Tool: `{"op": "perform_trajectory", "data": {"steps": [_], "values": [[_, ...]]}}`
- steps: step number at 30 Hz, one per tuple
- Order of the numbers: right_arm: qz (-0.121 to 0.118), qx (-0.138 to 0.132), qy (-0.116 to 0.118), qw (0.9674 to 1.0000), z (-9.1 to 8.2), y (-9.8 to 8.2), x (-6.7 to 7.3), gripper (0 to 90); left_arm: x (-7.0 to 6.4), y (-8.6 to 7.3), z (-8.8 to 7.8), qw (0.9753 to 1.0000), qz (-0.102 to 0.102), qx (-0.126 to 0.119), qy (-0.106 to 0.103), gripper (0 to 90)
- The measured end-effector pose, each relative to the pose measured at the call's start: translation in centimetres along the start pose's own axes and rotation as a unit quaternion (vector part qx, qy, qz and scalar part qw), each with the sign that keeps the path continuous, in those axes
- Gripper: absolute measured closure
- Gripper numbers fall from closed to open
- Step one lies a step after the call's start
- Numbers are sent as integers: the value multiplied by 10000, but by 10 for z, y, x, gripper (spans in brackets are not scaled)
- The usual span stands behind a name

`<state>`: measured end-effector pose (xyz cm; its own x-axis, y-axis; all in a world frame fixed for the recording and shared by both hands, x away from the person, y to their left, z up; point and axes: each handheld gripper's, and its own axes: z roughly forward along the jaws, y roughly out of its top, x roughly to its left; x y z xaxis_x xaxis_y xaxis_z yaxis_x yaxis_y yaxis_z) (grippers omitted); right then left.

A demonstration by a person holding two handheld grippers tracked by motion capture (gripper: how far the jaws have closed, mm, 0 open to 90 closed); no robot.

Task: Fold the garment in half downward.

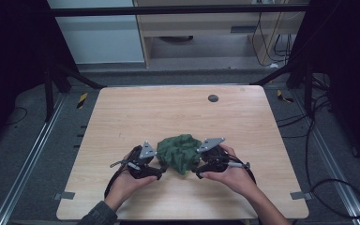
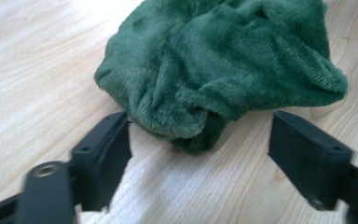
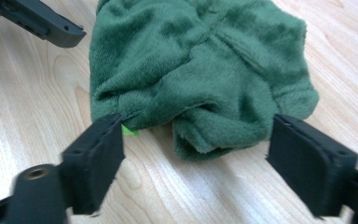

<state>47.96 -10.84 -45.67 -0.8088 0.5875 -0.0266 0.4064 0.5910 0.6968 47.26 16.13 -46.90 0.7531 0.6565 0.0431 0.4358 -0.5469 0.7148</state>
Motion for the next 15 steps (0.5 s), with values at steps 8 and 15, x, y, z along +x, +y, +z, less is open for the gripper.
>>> {"op": "perform_trajectory", "data": {"steps": [8, 15], "values": [[22, 94, -24, 10000, 1, -3, 3, 70, -3, -1, -2, 9999, 1, 103, -132, 86], [-70, 52, 55, 9999, -1, -8, 6, 64, -7, -4, -8, 9997, 83, 109, -184, 63]]}}
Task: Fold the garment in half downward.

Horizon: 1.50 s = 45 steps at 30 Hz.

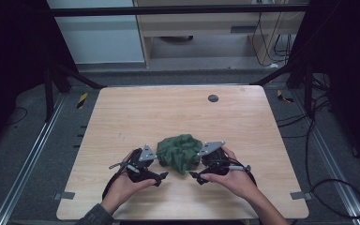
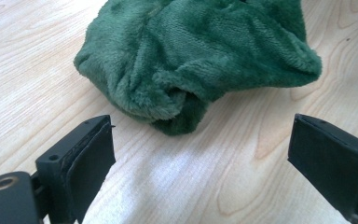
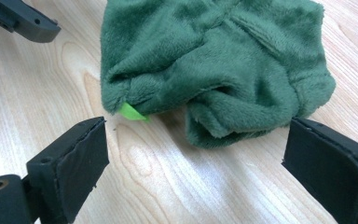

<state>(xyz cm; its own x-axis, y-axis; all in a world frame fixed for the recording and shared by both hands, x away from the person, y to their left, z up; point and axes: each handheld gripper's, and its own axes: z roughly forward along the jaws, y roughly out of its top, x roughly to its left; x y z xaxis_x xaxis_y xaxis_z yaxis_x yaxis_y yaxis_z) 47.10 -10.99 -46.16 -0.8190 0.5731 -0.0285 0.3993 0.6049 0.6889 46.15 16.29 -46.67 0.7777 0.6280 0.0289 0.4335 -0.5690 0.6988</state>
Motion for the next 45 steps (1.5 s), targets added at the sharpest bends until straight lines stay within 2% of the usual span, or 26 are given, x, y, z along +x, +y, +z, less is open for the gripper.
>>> {"op": "perform_trajectory", "data": {"steps": [4, 13, 17, 19, 31, 45], "values": [[-34, -21, 10, 10000, -3, -1, 1, 61, -1, -1, -2, 10000, 33, -6, -25, 61], [17, -134, -48, 9999, -10, -4, -1, 57, 3, -6, -9, 9999, -35, -61, -106, 52], [41, -104, -113, 9999, -13, -9, -3, 54, 8, -11, -15, 9999, -81, -69, -75, 51], [149, -109, -149, 9997, -16, -16, -7, 56, 13, -14, -19, 9999, -123, -66, -44, 51], [401, -30, -343, 9986, -26, -40, -19, 59, 28, -31, -28, 9994, -318, -14, 121, 55], [641, 75, -553, 9964, -38, -58, -34, 60, 44, -52, -37, 9984, -476, 142, 271, 56]]}}
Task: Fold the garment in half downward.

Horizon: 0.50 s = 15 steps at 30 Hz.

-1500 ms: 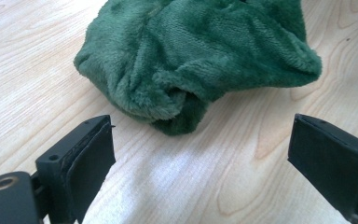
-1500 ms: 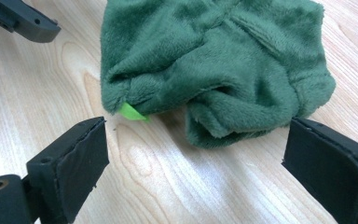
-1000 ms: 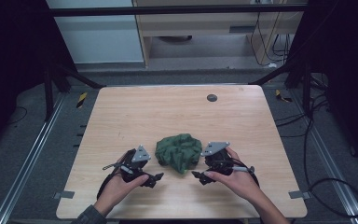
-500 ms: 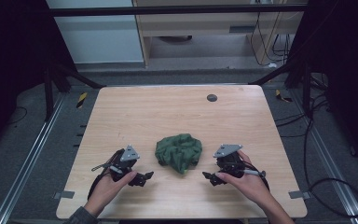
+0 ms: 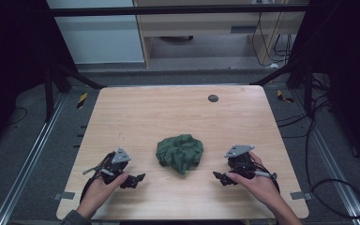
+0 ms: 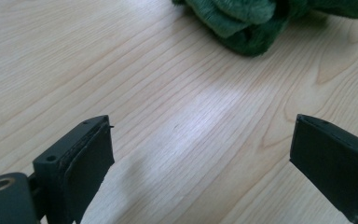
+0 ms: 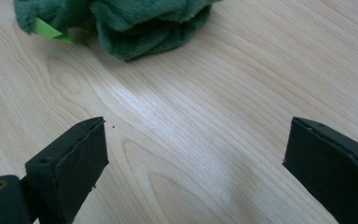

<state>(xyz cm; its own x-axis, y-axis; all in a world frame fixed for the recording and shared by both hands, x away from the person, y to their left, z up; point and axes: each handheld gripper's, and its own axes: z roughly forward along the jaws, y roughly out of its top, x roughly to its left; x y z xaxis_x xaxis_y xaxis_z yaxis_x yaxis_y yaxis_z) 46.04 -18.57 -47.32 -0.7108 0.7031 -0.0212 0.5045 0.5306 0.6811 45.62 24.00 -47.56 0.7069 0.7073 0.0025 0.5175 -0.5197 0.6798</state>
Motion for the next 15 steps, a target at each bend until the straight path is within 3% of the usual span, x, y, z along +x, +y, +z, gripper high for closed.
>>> {"op": "perform_trajectory", "data": {"steps": [15], "values": [[467, 88, -330, 9983, -5, -18, -31, 65, 27, -13, -7, 9994, -224, 56, 262, 56]]}}
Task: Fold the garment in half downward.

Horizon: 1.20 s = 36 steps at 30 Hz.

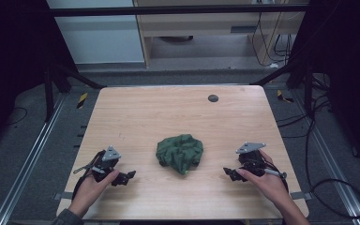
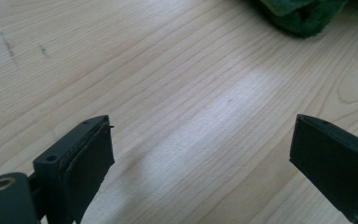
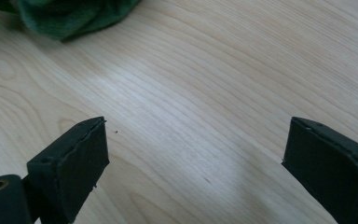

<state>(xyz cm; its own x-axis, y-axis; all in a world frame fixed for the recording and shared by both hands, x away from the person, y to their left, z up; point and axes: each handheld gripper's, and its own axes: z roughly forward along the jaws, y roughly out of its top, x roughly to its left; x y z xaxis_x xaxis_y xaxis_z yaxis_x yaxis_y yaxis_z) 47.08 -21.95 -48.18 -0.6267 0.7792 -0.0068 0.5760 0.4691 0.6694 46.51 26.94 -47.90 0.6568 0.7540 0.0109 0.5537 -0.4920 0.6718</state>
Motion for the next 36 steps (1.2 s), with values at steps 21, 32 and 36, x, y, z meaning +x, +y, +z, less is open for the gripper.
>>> {"op": "perform_trajectory", "data": {"steps": [21, 32, 36], "values": [[557, 32, -329, 9979, 4, -16, -38, 67, 34, -11, 1, 9991, -138, 7, 403, 56], [742, 25, -427, 9963, 9, -18, -49, 72, 49, -15, 5, 9980, -272, -101, 555, 57], [784, 20, -461, 9959, 11, -18, -51, 72, 52, -15, 9, 9976, -308, -140, 602, 57]]}}
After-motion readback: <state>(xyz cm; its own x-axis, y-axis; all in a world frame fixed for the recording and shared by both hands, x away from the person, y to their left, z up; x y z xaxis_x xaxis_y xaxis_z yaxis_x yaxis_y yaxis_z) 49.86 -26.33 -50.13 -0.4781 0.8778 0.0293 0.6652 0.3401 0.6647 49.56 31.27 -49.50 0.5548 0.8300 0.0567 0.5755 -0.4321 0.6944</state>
